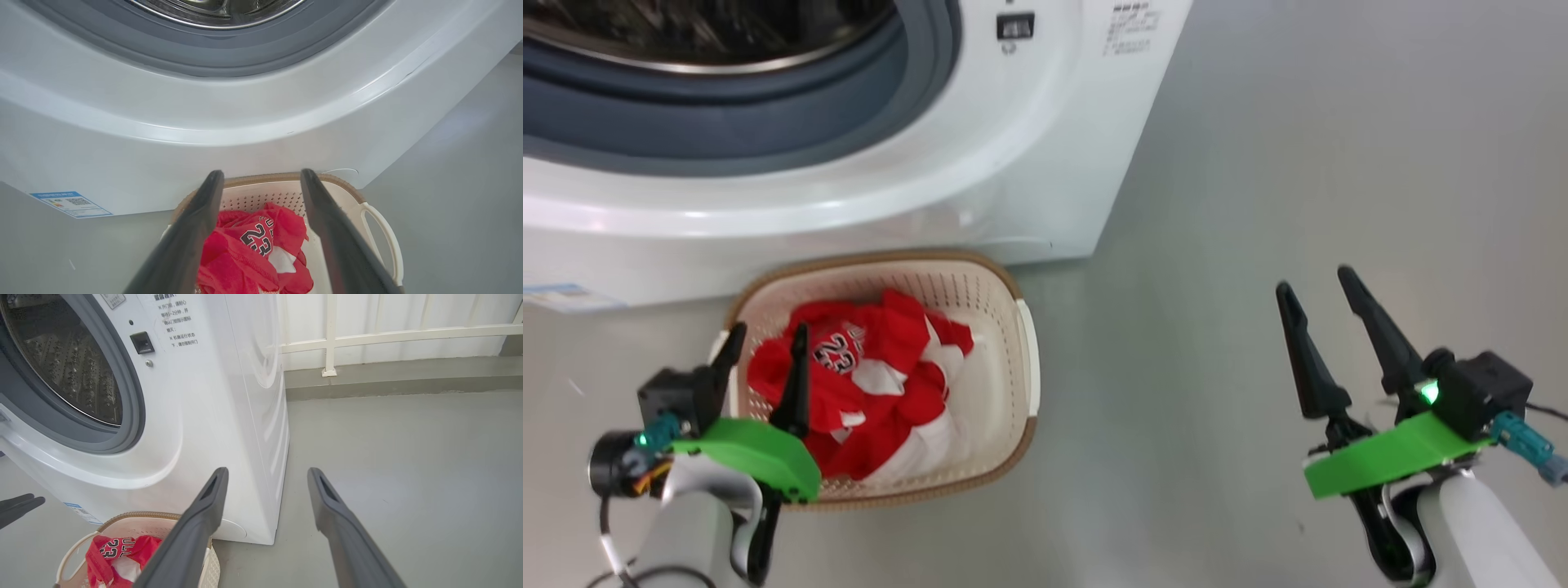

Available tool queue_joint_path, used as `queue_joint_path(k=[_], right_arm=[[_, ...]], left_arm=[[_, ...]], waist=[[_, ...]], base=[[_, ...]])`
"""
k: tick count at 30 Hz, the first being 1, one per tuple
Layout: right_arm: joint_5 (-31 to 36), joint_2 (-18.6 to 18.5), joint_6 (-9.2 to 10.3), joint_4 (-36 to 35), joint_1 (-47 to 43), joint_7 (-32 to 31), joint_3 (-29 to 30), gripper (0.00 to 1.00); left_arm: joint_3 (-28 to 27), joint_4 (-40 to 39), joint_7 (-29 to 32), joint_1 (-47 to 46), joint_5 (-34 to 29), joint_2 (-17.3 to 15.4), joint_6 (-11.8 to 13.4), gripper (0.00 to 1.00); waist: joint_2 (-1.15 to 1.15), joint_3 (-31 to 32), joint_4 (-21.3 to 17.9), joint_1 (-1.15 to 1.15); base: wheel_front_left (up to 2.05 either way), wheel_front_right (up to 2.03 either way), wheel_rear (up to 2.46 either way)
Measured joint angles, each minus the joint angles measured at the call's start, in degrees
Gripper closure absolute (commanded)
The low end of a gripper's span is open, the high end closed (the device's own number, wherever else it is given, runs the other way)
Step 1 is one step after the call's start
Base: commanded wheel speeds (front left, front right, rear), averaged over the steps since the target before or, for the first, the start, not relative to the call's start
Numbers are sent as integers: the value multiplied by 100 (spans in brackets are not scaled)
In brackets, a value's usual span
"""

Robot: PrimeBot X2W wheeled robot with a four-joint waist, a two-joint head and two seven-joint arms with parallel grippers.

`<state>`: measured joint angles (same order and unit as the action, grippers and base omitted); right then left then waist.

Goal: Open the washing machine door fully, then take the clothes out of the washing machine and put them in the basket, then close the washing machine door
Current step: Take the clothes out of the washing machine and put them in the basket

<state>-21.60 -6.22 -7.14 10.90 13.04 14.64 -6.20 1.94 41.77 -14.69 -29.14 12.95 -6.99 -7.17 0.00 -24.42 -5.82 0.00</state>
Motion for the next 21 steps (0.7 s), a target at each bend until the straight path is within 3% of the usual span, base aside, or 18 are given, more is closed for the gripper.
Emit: queue_joint_path(k=[10,21], right_arm=[[-8,-103,0,53,-509,0,42,0],[-15,-202,0,76,-1048,0,177,0]], left_arm=[[-514,-1006,0,820,-542,151,0,0],[-882,-2037,0,1730,-664,292,0,0]], waist=[[0,750,99,0],[0,1477,220,0]], base=[[0,0,0],[0,0,0]])
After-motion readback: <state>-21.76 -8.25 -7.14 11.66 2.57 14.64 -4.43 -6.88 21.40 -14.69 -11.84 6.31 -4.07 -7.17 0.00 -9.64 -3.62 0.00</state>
